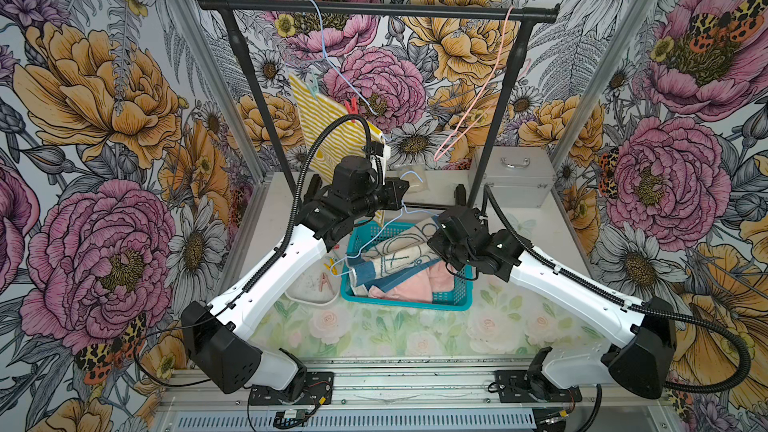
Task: Remove the clothespins securing towels to the hanger
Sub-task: Remove the towel from the hanger.
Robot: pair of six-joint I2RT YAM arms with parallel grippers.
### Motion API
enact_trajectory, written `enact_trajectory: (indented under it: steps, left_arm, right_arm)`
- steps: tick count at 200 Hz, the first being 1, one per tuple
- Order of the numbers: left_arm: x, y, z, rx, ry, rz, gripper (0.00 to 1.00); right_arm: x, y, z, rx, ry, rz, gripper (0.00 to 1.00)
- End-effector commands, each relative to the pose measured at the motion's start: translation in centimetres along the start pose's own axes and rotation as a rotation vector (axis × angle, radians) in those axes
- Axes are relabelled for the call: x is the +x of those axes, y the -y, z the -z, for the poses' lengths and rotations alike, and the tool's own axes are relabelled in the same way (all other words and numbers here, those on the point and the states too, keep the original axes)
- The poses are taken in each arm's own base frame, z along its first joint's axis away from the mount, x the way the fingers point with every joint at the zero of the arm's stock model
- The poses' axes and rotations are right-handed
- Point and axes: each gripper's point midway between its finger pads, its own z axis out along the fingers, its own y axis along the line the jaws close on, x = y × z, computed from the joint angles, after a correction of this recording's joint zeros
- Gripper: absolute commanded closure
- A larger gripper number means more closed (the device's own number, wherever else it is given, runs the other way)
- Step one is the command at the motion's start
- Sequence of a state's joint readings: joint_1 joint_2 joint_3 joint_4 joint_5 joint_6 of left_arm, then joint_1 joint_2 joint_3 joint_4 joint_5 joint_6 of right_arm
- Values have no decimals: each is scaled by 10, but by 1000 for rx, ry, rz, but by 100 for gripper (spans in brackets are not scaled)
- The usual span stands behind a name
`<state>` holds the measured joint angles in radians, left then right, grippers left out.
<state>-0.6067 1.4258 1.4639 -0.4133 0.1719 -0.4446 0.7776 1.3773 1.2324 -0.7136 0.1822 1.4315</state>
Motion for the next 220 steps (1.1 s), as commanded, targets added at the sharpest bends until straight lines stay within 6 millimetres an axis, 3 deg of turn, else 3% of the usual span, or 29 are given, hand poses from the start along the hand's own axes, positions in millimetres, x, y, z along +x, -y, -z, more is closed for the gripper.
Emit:
enact_trajectory:
  steps: [1, 36, 42, 106, 160, 220]
  left_arm:
    - [-18, 16, 17, 31, 71, -21, 100]
    - [-34, 15, 21, 29, 104, -22, 100]
    - [-39, 16, 23, 29, 115, -23, 100]
    - [-98, 25, 40, 52, 231, -31, 100]
    - [-137, 48, 56, 121, 307, -46, 100]
    - [-162, 61, 68, 176, 351, -51, 100]
  right_arm:
    - [-9, -1, 3, -12, 49, 18, 100]
    - [-11, -5, 17, -45, 66, 40, 100]
    - [0, -7, 20, -58, 48, 62, 100]
    - [30, 7, 17, -19, 12, 149, 100]
    - [33, 34, 14, 36, 28, 172, 100]
    - [40, 77, -2, 138, 21, 187, 100]
